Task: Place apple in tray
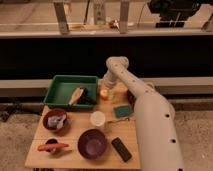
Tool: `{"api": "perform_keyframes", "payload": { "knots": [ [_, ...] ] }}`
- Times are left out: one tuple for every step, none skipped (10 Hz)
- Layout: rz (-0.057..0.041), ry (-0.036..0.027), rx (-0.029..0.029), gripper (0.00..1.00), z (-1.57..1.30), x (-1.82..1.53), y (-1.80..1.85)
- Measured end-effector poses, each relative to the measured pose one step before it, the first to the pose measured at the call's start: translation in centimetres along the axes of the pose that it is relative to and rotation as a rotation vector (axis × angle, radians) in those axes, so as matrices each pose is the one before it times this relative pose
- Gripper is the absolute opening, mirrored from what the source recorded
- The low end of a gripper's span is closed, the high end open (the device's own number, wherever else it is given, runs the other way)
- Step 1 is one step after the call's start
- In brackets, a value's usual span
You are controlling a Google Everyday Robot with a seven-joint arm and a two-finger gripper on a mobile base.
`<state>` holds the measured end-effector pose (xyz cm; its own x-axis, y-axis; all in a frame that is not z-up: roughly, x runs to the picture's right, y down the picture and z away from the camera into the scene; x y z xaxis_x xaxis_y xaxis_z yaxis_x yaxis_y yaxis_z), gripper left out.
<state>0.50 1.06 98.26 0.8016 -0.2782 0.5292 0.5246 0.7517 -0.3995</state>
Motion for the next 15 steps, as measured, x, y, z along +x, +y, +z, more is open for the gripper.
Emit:
{"api": "perform_keyframes", "payload": {
  "knots": [
    [0.01738, -0.01344, -0.02295, 0.73, 0.723, -0.083, -0.25],
    [0.00696, -0.00838, -0.01717, 0.64, 0.418, 0.041, -0.075],
    [0.00596, -0.00394, -0.00887, 0.54, 0.066, 0.313, -0.249],
    [0.00642, -0.00149, -0.00915, 0.42, -0.023, 0.363, -0.082],
    [0.00513, -0.00157, -0.00347, 0.32, -0.025, 0.138, -0.141],
    [0.00527, -0.00387, 0.00133, 0.24, -0.072, 0.066, -0.098],
    [0.01186, -0.00516, 0.00675, 0.14, -0.401, 0.466, 0.075],
    [0.00624, -0.00326, 0.0062, 0.12, -0.498, 0.263, 0.199],
    [0.00914, -0.00107, 0.00902, 0.12, -0.383, 0.198, 0.163],
    [0.01169, -0.00037, 0.01607, 0.12, -0.518, 0.022, 0.364],
    [0.01307, 0.00312, 0.01891, 0.15, -0.698, 0.049, 0.769],
    [0.00739, 0.00668, 0.01669, 0.19, -0.593, 0.299, 0.308],
    [0.00174, 0.00168, 0.02198, 0.2, -0.735, 0.005, -0.264],
    [0.0014, -0.00175, 0.02613, 0.2, -0.966, -0.1, -0.378],
    [0.00209, 0.00669, 0.03501, 0.23, -1.728, 0.201, -0.398]
  ]
}}
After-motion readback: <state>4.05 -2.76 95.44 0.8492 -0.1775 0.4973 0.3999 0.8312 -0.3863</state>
